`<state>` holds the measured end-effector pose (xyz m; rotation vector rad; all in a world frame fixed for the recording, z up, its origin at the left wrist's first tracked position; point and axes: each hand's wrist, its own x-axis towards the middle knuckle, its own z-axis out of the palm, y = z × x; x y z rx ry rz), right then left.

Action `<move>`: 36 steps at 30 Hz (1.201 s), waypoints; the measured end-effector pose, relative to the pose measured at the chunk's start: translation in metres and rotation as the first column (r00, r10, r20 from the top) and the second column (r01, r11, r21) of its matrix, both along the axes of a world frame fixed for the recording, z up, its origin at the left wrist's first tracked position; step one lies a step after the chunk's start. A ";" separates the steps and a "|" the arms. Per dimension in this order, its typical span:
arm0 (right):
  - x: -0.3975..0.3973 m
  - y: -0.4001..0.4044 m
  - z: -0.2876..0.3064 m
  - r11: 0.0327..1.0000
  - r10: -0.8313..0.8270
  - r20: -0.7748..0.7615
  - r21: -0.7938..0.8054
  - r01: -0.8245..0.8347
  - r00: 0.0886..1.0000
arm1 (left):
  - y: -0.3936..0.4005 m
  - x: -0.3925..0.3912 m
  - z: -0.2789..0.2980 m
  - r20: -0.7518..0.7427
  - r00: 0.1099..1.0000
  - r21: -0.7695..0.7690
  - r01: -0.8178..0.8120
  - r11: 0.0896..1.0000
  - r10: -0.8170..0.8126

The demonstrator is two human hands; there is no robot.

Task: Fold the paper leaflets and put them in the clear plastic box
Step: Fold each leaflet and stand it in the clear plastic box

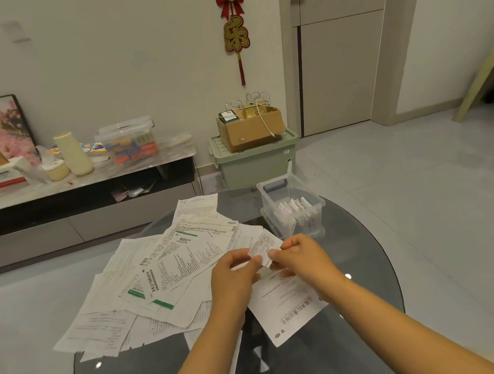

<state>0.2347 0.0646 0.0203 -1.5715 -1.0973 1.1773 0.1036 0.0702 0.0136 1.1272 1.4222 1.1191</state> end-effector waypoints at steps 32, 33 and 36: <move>0.085 0.077 0.011 0.889 -0.360 0.629 0.455 0.049 0.689 | 0.132 0.086 0.024 -0.943 0.252 0.099 0.835 0.542 -0.216; 0.088 0.078 0.008 0.896 -0.349 0.672 0.444 0.021 0.653 | 0.136 0.088 0.022 -0.949 0.216 0.074 0.862 0.501 -0.230; 0.094 0.079 0.005 0.914 -0.317 0.751 0.406 -0.026 0.579 | 0.144 0.090 0.016 -0.959 0.155 0.039 0.900 0.435 -0.236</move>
